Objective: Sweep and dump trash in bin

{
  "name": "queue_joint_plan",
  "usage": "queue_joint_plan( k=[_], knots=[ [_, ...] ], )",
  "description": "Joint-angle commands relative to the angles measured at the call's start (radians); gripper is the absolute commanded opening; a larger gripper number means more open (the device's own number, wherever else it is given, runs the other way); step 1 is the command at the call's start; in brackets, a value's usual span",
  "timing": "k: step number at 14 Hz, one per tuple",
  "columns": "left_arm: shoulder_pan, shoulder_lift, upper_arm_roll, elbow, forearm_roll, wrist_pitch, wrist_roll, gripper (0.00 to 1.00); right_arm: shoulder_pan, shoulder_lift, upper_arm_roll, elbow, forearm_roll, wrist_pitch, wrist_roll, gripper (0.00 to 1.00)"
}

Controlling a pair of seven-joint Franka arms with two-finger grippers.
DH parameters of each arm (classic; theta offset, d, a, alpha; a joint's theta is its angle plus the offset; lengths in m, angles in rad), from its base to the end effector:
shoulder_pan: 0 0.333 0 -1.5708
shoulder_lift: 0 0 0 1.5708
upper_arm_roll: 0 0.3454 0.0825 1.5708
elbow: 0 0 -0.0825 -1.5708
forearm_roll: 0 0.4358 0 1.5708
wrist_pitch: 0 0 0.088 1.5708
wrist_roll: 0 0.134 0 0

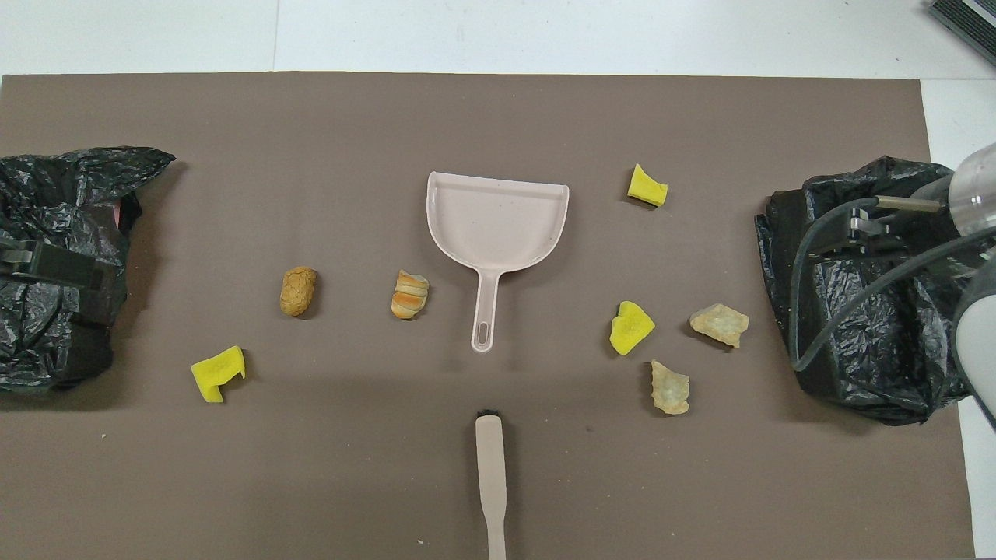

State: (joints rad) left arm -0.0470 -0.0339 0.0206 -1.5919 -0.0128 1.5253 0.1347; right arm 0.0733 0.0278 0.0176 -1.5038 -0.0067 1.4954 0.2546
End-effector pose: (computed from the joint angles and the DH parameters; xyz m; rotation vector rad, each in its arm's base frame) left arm 0.5888 -0.0171 0.6323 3.1158 -0.2521 -0.0499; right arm 0.6050 0.0540 0.6384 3.1183 -0.2564 -0.0541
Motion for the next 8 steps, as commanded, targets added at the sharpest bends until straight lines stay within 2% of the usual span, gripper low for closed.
queue_joint_plan(
  k=[1,8],
  knots=[
    [-0.011,-0.009,0.006,0.003,-0.006,-0.019,-0.004,1.0,-0.009,-0.022,-0.004,-0.03,0.024,0.022,-0.02,1.0],
    [-0.014,-0.024,-0.005,-0.019,-0.042,-0.039,0.005,1.0,-0.018,-0.02,-0.01,-0.03,0.024,0.02,-0.023,1.0]
  ],
)
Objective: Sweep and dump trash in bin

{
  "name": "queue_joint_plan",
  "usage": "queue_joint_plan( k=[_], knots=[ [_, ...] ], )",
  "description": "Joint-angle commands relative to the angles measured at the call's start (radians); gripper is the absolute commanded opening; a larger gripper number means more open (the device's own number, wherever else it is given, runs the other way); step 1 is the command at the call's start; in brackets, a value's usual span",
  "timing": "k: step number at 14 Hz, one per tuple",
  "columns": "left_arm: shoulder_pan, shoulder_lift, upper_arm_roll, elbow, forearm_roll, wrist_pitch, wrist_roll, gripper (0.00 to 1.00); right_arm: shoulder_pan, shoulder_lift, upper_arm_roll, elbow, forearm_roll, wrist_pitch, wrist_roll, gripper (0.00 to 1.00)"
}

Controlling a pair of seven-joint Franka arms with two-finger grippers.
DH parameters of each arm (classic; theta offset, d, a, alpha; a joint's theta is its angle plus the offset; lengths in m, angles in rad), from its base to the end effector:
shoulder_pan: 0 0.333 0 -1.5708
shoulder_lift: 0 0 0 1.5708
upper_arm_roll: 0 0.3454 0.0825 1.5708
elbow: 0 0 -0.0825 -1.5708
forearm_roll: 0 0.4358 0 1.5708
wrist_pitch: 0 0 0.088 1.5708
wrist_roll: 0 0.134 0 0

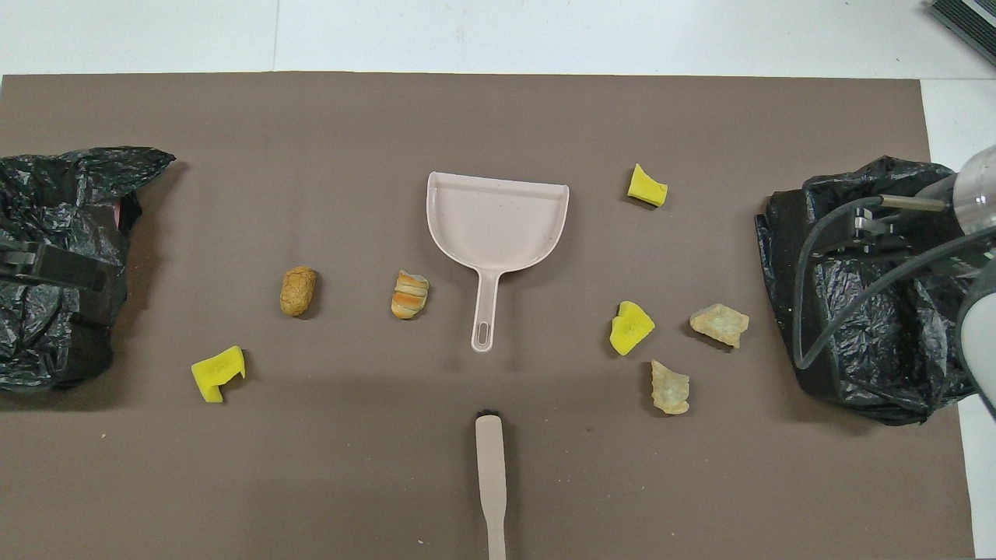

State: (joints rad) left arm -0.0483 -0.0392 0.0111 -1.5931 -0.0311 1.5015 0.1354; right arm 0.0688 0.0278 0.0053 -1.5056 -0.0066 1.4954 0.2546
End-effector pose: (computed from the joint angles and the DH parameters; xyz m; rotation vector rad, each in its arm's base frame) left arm 0.5835 -0.0259 0.6329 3.0948 -0.2699 -0.0789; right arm 0.6057 0.0440 0.6375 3.1157 -0.2825 -0.0570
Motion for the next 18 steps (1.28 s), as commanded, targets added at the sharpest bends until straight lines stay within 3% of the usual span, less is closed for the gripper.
queue_joint_plan(
  k=[1,5,10,16,18],
  knots=[
    [-0.019,-0.021,-0.009,-0.021,-0.029,-0.017,0.004,1.0,-0.014,-0.02,0.002,-0.028,0.023,0.02,-0.023,1.0],
    [-0.135,-0.077,-0.014,-0.102,-0.062,0.014,-0.014,1.0,-0.014,-0.02,0.002,-0.028,0.023,0.02,-0.024,1.0],
    [-0.378,-0.096,-0.014,-0.198,-0.062,0.109,-0.307,1.0,-0.024,-0.019,0.001,-0.03,0.025,0.025,-0.04,1.0],
    [-0.616,-0.232,-0.014,-0.502,-0.062,0.268,-0.518,1.0,-0.017,-0.022,0.005,-0.033,0.02,0.034,-0.04,1.0],
    [-0.691,-0.238,-0.014,-0.559,-0.062,0.292,-0.577,1.0,-0.014,-0.023,0.007,-0.033,0.02,0.031,-0.038,1.0]
  ],
)
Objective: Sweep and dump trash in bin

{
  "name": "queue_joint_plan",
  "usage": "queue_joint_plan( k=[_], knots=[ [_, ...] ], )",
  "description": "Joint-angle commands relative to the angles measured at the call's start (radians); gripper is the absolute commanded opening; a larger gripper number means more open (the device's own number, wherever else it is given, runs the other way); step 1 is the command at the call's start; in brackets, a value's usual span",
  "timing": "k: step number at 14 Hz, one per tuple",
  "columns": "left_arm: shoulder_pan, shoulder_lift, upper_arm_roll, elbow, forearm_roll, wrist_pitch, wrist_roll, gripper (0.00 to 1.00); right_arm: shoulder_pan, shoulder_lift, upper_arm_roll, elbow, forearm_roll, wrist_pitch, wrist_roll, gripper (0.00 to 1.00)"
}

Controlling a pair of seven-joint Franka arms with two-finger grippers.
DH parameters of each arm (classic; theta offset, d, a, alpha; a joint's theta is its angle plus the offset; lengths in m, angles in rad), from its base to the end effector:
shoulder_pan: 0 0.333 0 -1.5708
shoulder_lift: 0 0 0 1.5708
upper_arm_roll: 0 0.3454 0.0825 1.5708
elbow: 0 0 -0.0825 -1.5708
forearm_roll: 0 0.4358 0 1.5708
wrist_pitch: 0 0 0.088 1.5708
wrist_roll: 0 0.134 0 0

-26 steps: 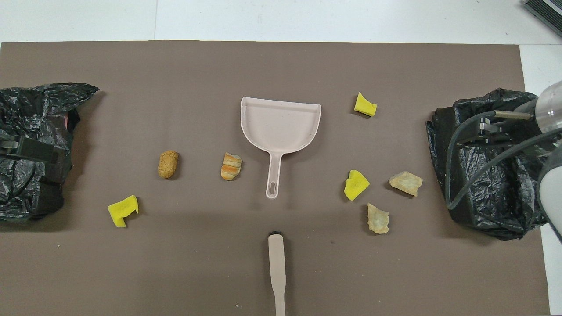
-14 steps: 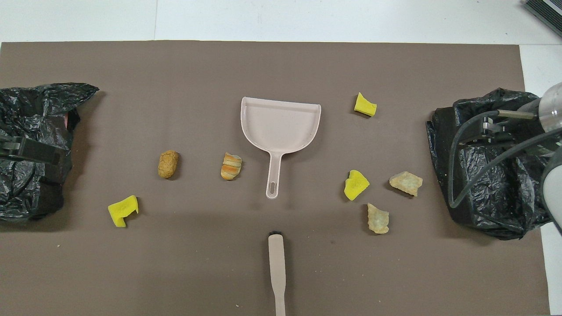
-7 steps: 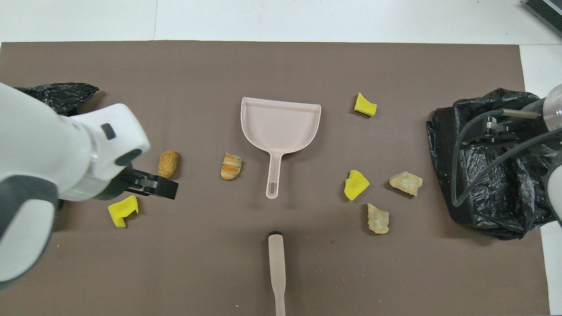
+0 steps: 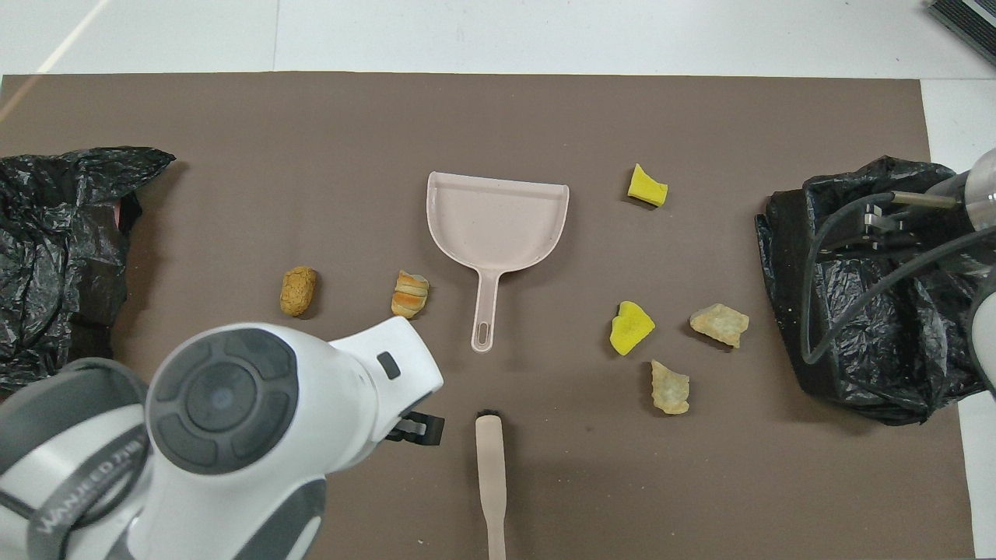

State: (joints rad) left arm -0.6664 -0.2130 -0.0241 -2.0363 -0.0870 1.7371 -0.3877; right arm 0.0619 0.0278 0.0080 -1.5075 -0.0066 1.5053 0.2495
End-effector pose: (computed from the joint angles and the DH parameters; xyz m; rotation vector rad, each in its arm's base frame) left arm 0.3990 -0.3437 0.5183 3.0807 -0.4403 -0.1792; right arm 0.6072 0.0415 0.6373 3.1176 -0.2812 -0.0448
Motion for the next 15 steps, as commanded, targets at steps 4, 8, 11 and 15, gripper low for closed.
queue_joint_plan(
  k=[4,8,11,15],
  knots=[
    [-0.215,-0.049,0.018,-0.237,-0.007,0.171,-0.144,1.0,0.001,-0.02,0.013,-0.03,0.016,0.027,-0.022,1.0],
    [-0.375,-0.023,0.016,-0.378,-0.007,0.392,-0.328,1.0,0.022,-0.011,0.015,-0.03,0.017,0.049,-0.021,1.0],
    [-0.443,0.039,0.016,-0.4,-0.008,0.485,-0.424,1.0,0.074,0.018,0.017,-0.027,0.008,0.085,0.025,1.0],
    [-0.508,0.047,0.016,-0.427,-0.074,0.547,-0.467,1.0,0.169,0.078,0.017,-0.019,0.001,0.134,0.085,1.0]
  ],
)
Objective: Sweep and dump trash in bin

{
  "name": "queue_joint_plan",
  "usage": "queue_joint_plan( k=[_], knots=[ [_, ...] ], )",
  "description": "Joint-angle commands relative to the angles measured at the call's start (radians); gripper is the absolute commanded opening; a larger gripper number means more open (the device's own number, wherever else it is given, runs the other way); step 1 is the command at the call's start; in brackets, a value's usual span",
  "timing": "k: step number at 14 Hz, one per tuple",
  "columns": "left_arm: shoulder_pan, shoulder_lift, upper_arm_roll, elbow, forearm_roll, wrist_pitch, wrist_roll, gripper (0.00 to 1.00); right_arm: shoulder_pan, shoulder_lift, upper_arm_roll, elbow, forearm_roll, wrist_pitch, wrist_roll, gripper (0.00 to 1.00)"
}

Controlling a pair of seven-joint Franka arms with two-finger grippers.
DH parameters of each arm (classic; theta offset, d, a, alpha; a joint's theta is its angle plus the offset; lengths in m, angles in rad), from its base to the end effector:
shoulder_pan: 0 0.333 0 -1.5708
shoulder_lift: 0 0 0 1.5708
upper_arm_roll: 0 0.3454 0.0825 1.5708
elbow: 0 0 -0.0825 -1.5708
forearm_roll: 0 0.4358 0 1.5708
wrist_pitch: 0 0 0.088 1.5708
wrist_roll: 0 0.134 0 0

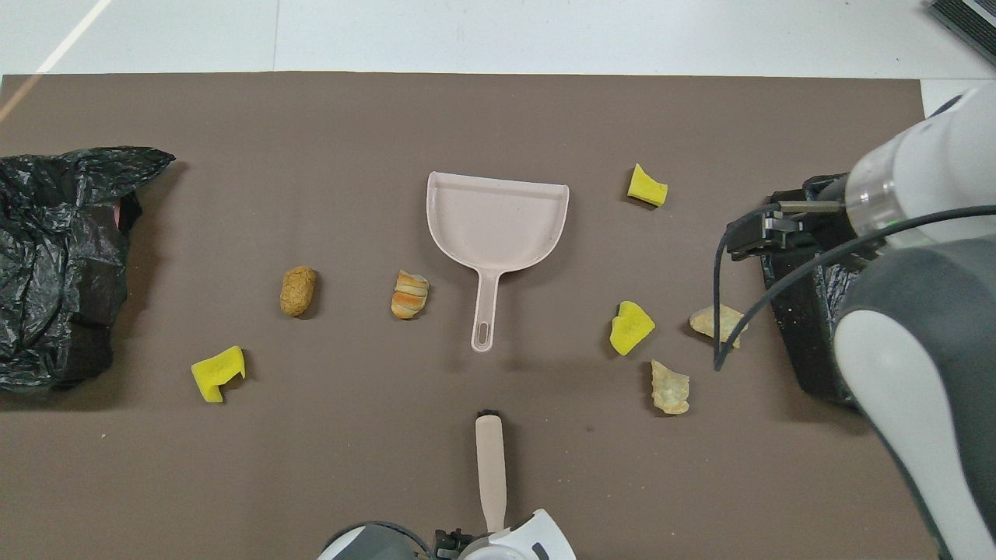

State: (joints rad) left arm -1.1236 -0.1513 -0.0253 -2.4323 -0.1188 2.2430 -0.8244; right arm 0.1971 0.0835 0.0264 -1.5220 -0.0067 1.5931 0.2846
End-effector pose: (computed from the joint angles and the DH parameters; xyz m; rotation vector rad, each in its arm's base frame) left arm 0.1982 -0.4556 0.3283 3.0973 -0.3866 -0.1469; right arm 0.6203 0.1394 0.6026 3.1326 -0.0956 -0.0170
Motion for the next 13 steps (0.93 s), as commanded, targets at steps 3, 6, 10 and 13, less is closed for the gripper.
queue_joint_plan(
  k=[3,6,10,13],
  knots=[
    [-0.059,0.031,0.018,-0.04,-0.045,0.069,-0.03,1.0,0.126,0.128,-0.003,0.014,0.002,0.103,0.161,1.0],
    [-0.059,0.058,0.018,-0.031,-0.045,0.095,-0.032,1.0,0.192,0.22,-0.003,0.036,0.004,0.198,0.258,1.0],
    [-0.059,0.052,0.018,-0.028,-0.045,0.076,-0.016,1.0,0.264,0.375,-0.003,0.161,0.008,0.232,0.358,1.0],
    [-0.059,0.044,0.018,-0.025,-0.045,0.061,-0.03,0.97,0.318,0.444,-0.002,0.192,0.008,0.272,0.43,1.0]
  ],
)
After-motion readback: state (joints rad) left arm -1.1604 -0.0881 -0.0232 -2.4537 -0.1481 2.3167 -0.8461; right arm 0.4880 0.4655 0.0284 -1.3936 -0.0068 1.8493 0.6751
